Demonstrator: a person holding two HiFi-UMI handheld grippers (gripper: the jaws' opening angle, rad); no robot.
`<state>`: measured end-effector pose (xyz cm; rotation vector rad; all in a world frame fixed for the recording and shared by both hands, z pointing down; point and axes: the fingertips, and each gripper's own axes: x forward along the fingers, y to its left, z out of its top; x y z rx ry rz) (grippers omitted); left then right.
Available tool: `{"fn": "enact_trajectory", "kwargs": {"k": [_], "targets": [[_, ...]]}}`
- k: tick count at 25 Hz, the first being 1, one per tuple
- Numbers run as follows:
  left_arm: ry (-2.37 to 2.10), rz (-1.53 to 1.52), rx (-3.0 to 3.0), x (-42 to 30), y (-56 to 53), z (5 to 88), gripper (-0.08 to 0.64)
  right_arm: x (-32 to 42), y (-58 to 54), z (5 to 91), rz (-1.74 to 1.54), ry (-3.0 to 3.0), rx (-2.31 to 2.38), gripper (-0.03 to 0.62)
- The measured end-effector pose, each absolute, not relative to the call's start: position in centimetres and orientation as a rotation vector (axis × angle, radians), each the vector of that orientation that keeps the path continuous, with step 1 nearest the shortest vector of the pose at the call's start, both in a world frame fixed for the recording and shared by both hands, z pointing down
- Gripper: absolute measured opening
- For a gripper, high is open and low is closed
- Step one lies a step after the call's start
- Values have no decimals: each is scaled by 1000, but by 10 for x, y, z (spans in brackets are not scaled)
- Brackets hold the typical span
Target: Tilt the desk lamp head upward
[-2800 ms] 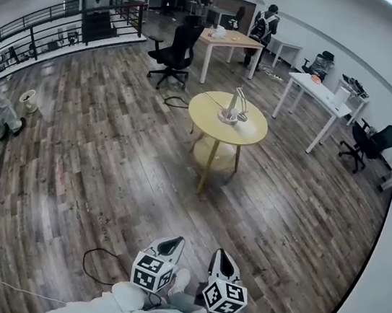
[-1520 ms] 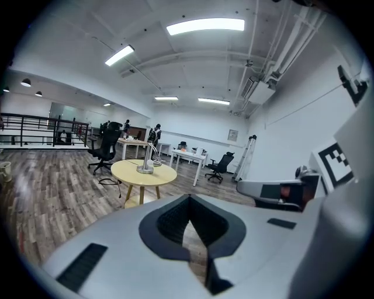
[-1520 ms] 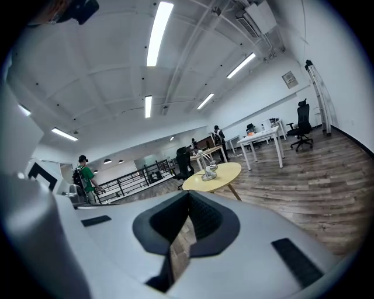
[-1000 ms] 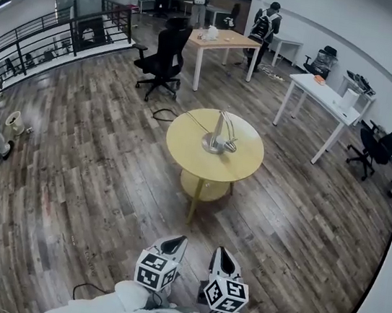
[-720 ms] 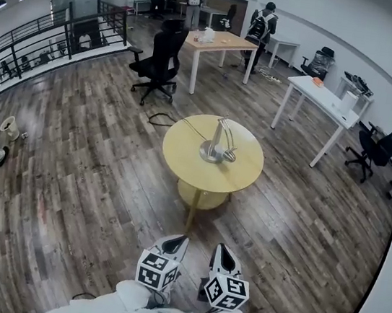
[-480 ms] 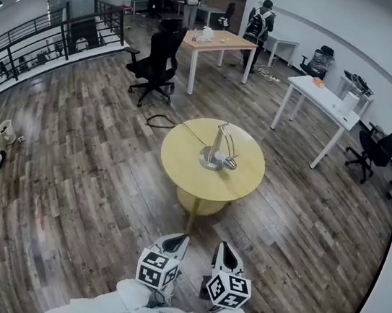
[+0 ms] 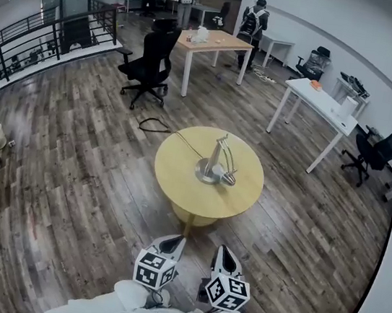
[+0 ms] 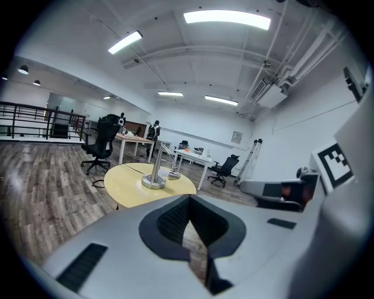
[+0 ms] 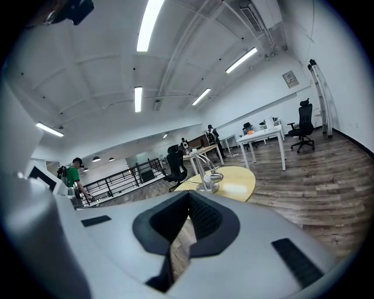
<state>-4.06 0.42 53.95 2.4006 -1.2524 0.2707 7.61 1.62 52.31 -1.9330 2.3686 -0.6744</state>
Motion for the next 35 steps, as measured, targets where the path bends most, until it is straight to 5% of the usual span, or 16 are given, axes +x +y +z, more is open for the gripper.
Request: {"fn": "enact_trajectory", "kwargs": {"k": [35], "targets": [[-1309, 354, 2370, 24, -311, 545, 0, 147, -310, 531, -726, 2383, -1854, 12]]}}
